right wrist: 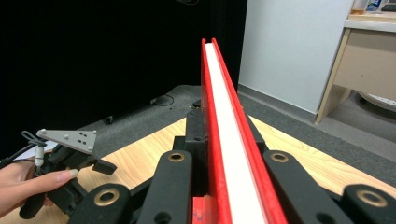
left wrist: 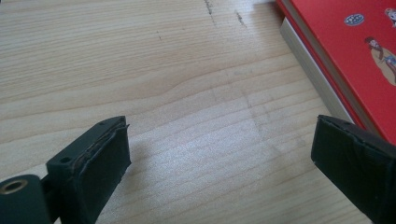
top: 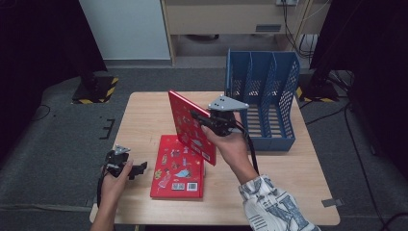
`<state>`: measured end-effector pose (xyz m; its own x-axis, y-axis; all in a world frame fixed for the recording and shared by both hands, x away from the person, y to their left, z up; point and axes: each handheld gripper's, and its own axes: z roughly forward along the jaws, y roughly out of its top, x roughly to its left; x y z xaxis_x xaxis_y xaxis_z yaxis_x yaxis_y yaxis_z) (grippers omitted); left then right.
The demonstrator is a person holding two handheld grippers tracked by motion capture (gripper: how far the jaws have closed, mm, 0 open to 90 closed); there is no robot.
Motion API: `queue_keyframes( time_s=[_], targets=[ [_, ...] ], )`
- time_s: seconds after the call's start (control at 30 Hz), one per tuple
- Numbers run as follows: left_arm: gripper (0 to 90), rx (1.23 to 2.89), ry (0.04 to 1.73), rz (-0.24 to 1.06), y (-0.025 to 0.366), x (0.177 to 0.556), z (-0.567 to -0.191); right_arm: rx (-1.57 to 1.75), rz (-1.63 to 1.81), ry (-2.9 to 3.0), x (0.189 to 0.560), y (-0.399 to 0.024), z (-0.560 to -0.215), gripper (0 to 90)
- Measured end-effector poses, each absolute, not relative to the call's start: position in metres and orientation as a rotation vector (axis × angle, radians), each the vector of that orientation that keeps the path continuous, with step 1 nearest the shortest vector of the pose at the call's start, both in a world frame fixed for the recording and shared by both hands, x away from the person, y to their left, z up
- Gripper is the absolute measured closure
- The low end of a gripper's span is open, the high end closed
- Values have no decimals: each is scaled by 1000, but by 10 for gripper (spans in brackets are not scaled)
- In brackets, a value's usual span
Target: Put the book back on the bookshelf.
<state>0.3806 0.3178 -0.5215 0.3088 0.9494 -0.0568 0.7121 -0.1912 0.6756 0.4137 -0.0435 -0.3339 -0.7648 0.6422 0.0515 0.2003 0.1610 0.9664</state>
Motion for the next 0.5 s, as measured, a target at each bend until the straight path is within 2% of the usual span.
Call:
queue_keyframes(
  time_s=[0.17,0.5],
  targets=[
    [42,1998,1422,511,317,381,-523,808,1624,2060,406,-53,-335,793],
    [41,2004,1448,502,318,382,-526,833,1623,2035,398,-79,-334,793]
  ],
)
